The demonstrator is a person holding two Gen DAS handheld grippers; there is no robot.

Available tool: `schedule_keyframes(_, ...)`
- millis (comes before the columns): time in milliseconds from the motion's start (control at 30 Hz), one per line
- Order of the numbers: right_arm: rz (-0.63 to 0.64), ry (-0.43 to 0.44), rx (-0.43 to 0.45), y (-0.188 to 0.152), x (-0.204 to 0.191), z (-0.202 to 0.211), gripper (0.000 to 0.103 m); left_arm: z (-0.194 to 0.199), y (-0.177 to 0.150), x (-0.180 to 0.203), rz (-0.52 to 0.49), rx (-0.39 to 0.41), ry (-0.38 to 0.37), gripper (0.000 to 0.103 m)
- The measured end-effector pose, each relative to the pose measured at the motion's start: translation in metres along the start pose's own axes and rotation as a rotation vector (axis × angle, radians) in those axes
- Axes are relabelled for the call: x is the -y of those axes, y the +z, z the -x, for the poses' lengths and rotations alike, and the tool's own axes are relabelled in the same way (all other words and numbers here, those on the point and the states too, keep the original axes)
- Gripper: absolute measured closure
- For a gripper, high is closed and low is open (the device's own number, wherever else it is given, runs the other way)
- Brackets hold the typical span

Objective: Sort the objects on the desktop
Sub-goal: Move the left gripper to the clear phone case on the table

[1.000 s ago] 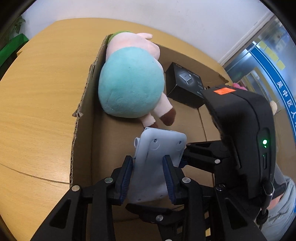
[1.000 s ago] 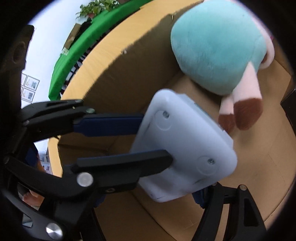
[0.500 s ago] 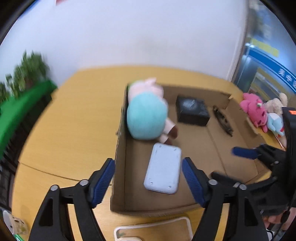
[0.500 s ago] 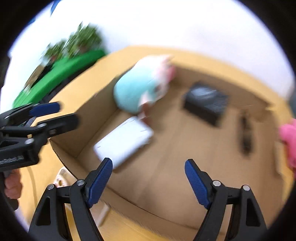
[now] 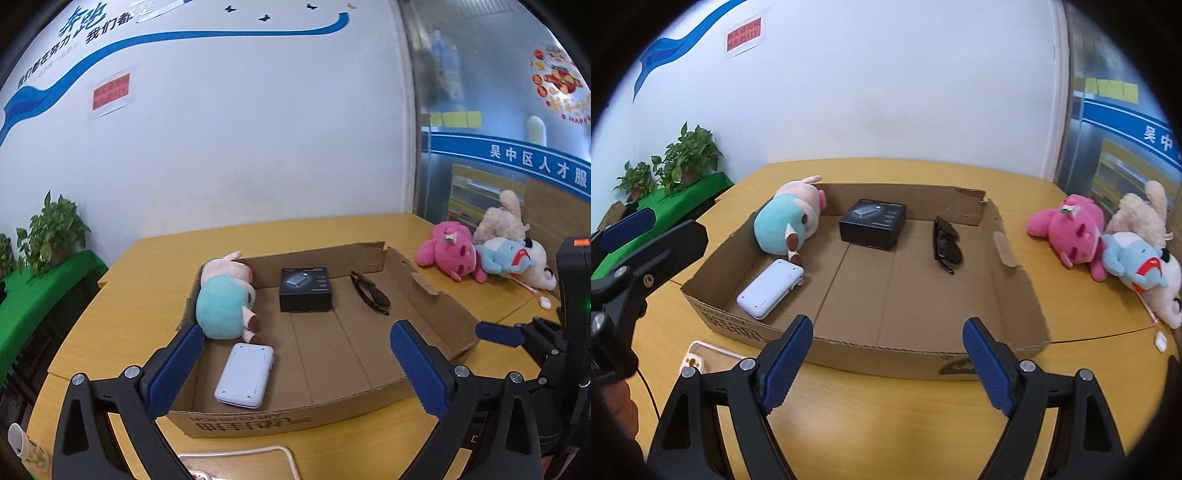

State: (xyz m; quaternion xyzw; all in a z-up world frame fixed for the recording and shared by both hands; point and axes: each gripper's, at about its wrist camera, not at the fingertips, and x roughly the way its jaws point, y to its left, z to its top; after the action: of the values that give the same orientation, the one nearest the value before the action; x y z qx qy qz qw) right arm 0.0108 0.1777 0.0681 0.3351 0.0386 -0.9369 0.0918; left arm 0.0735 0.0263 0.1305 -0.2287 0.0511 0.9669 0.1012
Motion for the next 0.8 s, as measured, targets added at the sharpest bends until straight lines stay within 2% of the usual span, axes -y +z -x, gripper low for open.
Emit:
schedule_keyframes(200, -0.004, -0.001, 0.023, -0.002, 0.007, 0.012, 0.019, 0.009, -0.004, 0.011, -0.002, 0.003, 0.000, 0.000)
schedule_keyframes(467, 0.031, 0.006, 0.018, 0.000, -0.007, 0.009, 0.019, 0.009, -0.009, -0.007, 0.074, -0.015, 0.033, 0.000)
schedule_keyframes(633, 0.051, 0.003, 0.010, 0.001, -0.014, 0.006, 0.019, 0.005, -0.011, -0.011, 0.075, -0.017, 0.031, 0.000)
schedule_keyframes(733, 0.061, 0.018, -0.022, -0.001, -0.018, -0.002, 0.019, -0.004, -0.018, -0.016, 0.069, -0.057, -0.006, 0.000)
schedule_keyframes(800, 0.079, 0.059, -0.076, -0.005, -0.026, -0.014, 0.019, -0.008, -0.026, -0.024, 0.076, -0.088, -0.012, 0.000)
